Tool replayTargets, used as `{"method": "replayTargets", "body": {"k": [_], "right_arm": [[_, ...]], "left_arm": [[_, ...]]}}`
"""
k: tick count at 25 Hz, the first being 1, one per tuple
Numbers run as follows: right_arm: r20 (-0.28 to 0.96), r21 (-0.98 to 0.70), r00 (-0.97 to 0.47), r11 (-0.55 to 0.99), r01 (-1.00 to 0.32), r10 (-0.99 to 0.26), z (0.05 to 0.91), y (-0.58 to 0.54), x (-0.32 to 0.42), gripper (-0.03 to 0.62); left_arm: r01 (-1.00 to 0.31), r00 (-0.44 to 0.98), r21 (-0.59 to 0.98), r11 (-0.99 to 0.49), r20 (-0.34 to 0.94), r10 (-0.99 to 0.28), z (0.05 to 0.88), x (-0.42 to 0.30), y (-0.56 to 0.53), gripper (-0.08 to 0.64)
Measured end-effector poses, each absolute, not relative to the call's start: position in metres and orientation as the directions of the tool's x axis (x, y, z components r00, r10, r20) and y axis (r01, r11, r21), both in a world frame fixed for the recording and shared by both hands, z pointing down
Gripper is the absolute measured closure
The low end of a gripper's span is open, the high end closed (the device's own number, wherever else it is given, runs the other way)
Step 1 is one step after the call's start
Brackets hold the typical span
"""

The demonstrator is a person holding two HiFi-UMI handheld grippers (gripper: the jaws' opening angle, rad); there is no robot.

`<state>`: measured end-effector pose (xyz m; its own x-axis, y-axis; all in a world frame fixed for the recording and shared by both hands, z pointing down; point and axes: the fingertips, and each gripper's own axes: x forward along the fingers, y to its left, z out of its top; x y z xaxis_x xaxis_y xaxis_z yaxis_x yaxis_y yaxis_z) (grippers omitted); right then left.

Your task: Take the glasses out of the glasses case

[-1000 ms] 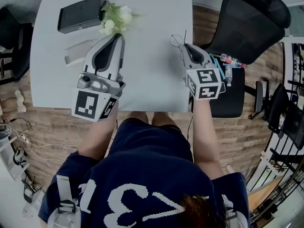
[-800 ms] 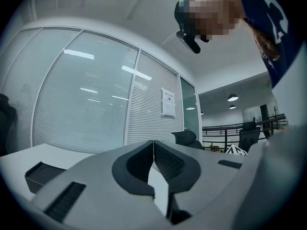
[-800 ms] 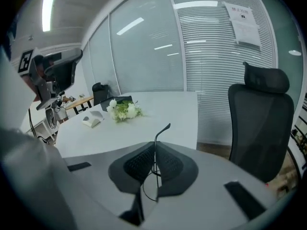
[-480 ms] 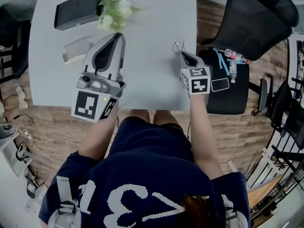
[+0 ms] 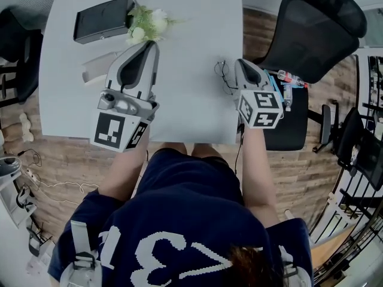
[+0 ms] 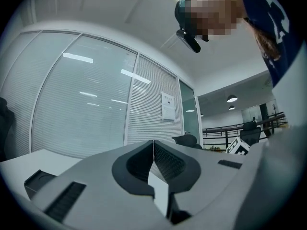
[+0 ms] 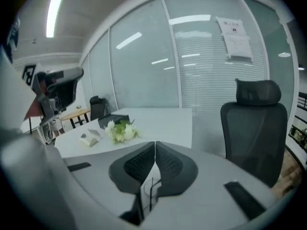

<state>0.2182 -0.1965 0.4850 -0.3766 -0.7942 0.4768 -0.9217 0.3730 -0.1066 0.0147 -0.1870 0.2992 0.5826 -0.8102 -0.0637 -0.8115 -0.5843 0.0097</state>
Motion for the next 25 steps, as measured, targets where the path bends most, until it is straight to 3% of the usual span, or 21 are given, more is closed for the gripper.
{"method": "replayTargets", "body": {"k": [6, 12, 25], "right_arm": [[0.195, -0.092, -0.373, 0.362, -0.928, -0.907, 0.347, -0.205, 0.231, 0.568], [-0.016, -0.091, -0.357, 0.357, -0.930, -0.934, 0.253, -0.190, 0.240, 0.568], [-0.126, -0.038, -0.365, 0.373, -0.927, -0.922, 0.199, -0.169, 0.236, 0.568]], "left_arm": [[-0.807, 0.587, -0.021, -0.590, -0.141, -0.797, 0.258, 0.018, -0.184, 0.541], [-0.809, 0.585, -0.055, -0.586, -0.184, -0.790, 0.226, 0.018, -0.178, 0.543], [-0.814, 0.577, -0.089, -0.574, -0.241, -0.781, 0.194, 0.014, -0.165, 0.543]]}}
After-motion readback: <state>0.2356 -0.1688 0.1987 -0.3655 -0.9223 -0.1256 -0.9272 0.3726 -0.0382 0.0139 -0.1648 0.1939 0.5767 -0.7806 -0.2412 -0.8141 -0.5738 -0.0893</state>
